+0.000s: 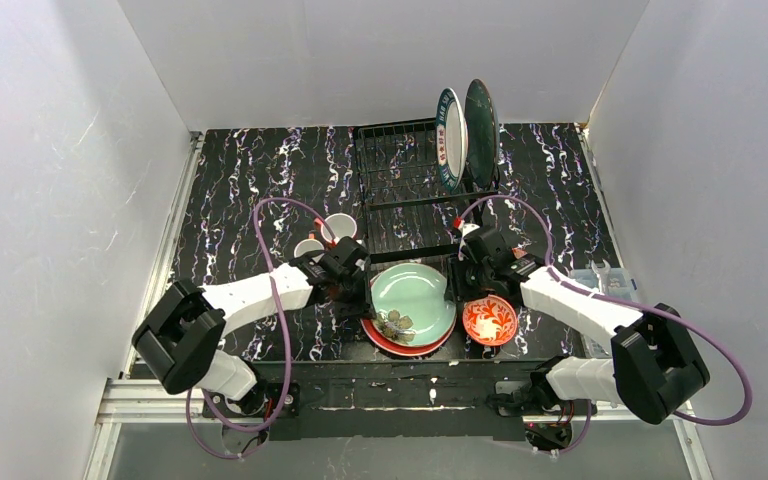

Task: Load the mixed dishes into the dish rack
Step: Pick up the plate from the corner of the board.

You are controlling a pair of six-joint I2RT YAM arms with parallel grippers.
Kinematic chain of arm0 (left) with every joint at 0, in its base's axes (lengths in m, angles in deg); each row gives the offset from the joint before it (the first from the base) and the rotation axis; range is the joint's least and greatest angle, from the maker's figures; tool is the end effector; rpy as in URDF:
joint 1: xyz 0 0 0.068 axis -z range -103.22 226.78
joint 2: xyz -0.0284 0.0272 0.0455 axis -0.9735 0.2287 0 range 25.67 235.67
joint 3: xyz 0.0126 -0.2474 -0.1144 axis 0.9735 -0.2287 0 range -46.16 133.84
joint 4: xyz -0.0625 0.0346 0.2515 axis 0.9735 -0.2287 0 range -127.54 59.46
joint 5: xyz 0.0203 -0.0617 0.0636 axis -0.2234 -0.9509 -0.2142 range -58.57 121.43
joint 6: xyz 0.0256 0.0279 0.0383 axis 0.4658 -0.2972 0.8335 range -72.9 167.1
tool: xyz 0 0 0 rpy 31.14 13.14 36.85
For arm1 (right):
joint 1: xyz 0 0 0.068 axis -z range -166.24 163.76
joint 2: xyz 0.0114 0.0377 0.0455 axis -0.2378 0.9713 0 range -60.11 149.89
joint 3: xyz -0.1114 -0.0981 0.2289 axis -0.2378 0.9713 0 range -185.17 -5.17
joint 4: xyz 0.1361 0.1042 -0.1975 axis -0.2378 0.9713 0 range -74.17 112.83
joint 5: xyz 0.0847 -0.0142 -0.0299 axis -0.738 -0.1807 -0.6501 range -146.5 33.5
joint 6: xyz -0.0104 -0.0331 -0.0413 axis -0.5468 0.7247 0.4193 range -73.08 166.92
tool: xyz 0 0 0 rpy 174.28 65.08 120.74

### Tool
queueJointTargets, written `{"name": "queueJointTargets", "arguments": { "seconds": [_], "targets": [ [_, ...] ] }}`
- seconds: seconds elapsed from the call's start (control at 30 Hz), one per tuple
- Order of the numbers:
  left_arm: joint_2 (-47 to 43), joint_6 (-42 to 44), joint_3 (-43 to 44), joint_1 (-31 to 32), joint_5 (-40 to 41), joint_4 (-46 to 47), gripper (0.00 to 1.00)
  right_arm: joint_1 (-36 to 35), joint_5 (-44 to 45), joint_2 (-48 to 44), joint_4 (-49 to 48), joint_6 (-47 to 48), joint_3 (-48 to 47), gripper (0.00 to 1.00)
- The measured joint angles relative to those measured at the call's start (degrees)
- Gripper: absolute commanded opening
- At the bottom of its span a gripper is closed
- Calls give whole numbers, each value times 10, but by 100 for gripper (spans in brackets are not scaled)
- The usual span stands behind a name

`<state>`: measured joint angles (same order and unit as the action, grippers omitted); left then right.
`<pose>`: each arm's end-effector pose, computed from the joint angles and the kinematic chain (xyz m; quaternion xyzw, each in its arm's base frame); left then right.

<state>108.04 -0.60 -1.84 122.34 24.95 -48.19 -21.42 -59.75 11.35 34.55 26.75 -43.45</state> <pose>0.1906 -0.2003 0.1812 -0.0011 0.9542 -0.2511 0.1629 0.1963 0.1409 0.1937 -0.1326 0.9355 0.1753 0.2765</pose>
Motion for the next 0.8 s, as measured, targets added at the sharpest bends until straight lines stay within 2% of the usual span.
{"name": "queueJointTargets", "arguments": {
  "seconds": [0.33, 0.8],
  "targets": [
    [28, -1, 12, -1, -5, 19, 0, 5, -9, 3, -22, -1, 14, 42],
    [52, -1, 22, -3, -14, 43, 0, 19, -14, -30, -22, -8, 33, 40]
  ]
}}
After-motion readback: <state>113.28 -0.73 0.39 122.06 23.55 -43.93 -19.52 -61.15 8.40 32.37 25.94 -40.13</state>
